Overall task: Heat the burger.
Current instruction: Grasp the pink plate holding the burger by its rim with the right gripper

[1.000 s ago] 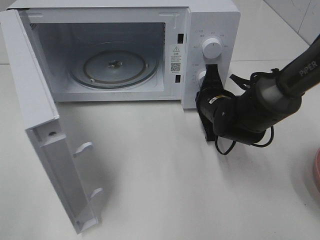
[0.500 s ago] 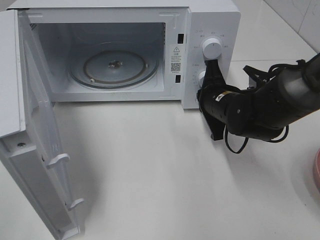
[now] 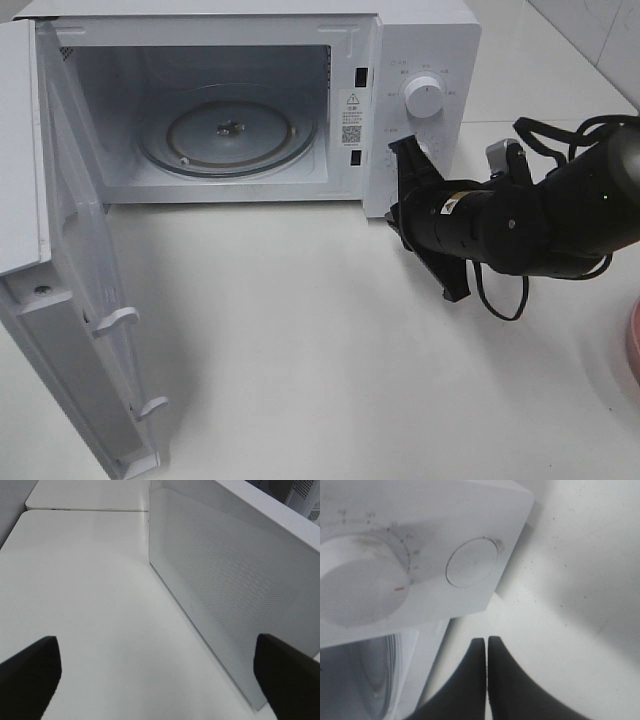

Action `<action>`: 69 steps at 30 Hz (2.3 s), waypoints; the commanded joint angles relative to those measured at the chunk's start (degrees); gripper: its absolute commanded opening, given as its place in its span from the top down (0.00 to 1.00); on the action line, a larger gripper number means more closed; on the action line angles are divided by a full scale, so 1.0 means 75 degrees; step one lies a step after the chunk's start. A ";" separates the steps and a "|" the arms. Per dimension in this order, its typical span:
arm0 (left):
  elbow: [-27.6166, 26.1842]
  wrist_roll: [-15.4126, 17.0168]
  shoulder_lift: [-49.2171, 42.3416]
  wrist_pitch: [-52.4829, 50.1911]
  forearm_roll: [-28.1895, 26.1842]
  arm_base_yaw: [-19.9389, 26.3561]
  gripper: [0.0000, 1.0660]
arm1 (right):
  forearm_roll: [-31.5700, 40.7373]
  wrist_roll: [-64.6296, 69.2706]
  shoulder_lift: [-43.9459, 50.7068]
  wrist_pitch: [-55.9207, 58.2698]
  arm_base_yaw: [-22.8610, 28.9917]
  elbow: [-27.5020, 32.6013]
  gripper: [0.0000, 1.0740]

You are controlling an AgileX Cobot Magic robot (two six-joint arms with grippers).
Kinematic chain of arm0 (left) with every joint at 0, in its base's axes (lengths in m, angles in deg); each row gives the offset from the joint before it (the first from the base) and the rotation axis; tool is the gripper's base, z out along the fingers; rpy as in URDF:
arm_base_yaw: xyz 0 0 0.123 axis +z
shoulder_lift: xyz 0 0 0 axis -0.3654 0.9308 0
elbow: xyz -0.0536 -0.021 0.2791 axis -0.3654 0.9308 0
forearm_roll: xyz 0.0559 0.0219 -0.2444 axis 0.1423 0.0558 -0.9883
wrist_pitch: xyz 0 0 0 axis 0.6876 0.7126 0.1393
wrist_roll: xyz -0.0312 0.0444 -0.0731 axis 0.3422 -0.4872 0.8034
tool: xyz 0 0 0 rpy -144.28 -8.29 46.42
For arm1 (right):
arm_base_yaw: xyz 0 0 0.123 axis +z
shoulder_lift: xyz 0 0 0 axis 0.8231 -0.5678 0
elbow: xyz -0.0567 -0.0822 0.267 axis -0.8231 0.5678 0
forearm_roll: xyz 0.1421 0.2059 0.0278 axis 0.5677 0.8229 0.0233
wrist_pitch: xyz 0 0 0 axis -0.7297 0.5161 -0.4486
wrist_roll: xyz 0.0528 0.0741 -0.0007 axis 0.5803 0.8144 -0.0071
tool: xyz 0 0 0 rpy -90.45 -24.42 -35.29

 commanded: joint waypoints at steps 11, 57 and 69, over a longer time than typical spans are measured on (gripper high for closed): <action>0.0038 0.0023 -0.0160 -0.0084 -0.0038 -0.0031 0.06 | -0.1062 -0.3125 0.0840 0.2498 -0.0031 0.0008 1.00; 0.0038 0.0023 -0.0160 -0.0084 -0.0038 -0.0031 0.06 | -0.4576 -0.6837 0.3965 1.0443 -0.1543 -0.0008 0.90; 0.0038 0.0023 -0.0160 -0.0084 -0.0038 -0.0031 0.06 | -0.5225 -0.6837 0.3995 1.0520 -0.2987 -0.0008 0.88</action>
